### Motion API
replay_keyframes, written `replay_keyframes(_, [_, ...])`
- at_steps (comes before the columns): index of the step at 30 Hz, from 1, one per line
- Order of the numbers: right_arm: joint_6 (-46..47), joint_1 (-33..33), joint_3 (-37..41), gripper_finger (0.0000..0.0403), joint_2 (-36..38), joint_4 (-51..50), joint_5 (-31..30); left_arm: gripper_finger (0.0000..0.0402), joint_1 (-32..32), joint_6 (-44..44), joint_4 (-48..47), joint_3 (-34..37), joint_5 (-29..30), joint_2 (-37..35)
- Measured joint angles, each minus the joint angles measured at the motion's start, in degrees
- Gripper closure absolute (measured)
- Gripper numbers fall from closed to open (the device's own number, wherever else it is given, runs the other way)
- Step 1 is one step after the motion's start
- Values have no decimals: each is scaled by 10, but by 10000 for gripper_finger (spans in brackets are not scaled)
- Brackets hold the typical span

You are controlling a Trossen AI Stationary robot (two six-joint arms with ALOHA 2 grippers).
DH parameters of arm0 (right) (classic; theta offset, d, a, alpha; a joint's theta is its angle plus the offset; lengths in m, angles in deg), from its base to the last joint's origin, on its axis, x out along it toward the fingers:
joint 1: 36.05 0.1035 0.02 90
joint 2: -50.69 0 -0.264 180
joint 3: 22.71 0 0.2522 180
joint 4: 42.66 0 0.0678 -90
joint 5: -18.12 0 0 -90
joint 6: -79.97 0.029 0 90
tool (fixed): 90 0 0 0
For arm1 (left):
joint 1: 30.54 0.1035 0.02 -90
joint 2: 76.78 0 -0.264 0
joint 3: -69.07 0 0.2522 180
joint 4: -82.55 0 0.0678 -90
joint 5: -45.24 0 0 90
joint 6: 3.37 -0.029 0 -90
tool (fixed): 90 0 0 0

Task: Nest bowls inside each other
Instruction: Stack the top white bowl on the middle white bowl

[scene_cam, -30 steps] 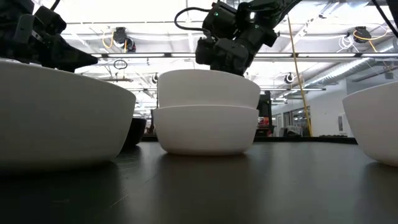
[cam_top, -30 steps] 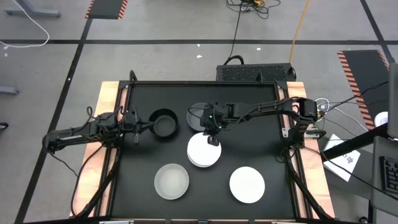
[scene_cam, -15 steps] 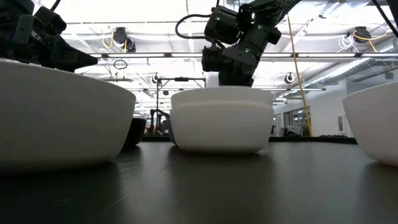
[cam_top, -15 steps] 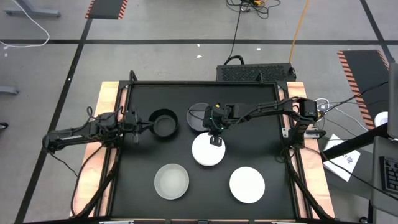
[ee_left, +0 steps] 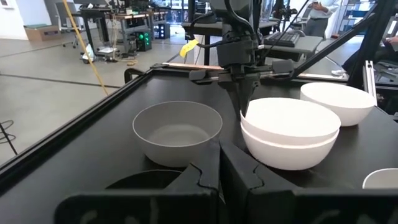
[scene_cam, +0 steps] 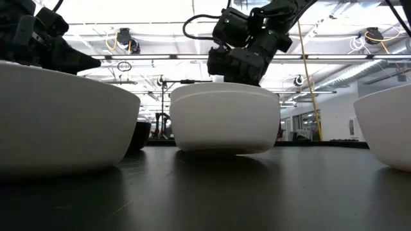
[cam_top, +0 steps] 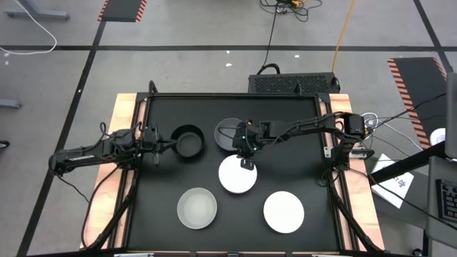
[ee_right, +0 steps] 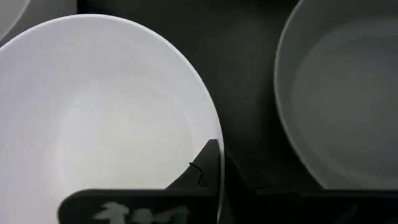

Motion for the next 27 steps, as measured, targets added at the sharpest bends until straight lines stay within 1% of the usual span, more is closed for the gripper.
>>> replay_keyframes(4, [1,-3,-3,403,6,-27,-4,394,0,0,0,0,-1,0])
replay_keyframes(15, [6,-3,-4,403,32,-36,-1,394,0,0,-5,0,-1,0])
replay_keyframes(18, [11,-3,-4,403,36,-54,15,394,0,0,-5,0,-1,0])
replay_keyframes(24, [22,-3,-4,403,35,-62,12,394,0,0,-8,0,0,0])
replay_keyframes(27, [24,0,-4,403,35,-62,-7,394,0,0,-7,0,1,0])
